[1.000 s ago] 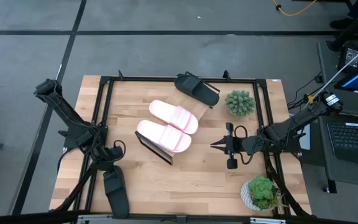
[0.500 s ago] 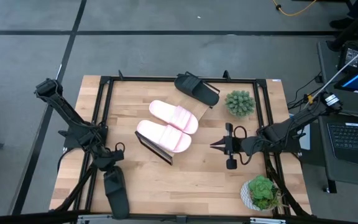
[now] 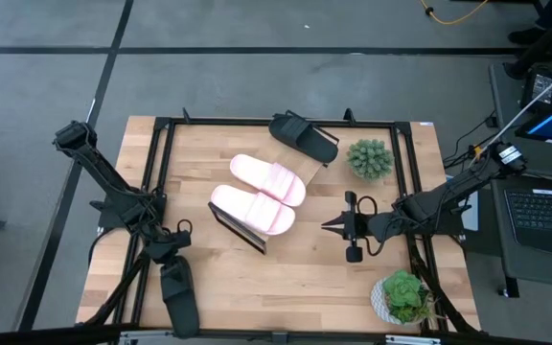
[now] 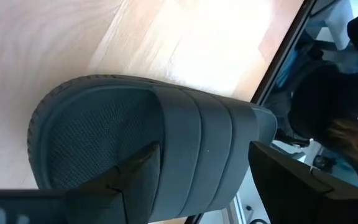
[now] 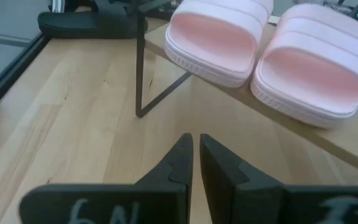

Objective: Pick and place slides into the shelf
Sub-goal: Put the black slides on the shelf

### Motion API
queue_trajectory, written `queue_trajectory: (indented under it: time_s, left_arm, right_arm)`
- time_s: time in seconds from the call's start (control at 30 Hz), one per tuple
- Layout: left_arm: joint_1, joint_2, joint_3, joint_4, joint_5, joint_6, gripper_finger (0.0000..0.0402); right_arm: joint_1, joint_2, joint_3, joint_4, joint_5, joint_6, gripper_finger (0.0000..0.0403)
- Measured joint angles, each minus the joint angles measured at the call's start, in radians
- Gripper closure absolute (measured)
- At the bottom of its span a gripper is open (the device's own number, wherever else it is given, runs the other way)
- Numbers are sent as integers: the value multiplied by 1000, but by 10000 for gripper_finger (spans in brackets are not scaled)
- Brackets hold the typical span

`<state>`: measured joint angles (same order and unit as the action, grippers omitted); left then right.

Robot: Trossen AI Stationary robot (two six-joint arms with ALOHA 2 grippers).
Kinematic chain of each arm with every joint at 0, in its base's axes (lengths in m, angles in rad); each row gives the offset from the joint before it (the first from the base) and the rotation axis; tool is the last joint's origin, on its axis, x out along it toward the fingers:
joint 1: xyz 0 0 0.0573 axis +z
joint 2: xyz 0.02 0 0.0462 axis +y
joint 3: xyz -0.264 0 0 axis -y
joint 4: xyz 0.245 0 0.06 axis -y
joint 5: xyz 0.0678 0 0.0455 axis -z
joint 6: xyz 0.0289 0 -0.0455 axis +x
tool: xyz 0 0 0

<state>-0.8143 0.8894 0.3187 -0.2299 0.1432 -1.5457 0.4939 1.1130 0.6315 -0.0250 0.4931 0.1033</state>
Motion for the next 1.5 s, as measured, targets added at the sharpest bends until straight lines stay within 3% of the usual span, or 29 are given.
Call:
queue_trajectory:
  time_s: [1.1,1.5]
  left_arm:
    - [-1,0,0,-66,2,-49,169]
    - [-60,0,0,-11,-2,-57,169]
  right_arm:
    - [0,0,0,36,0,1,370]
    - [0,0,0,36,0,24,370]
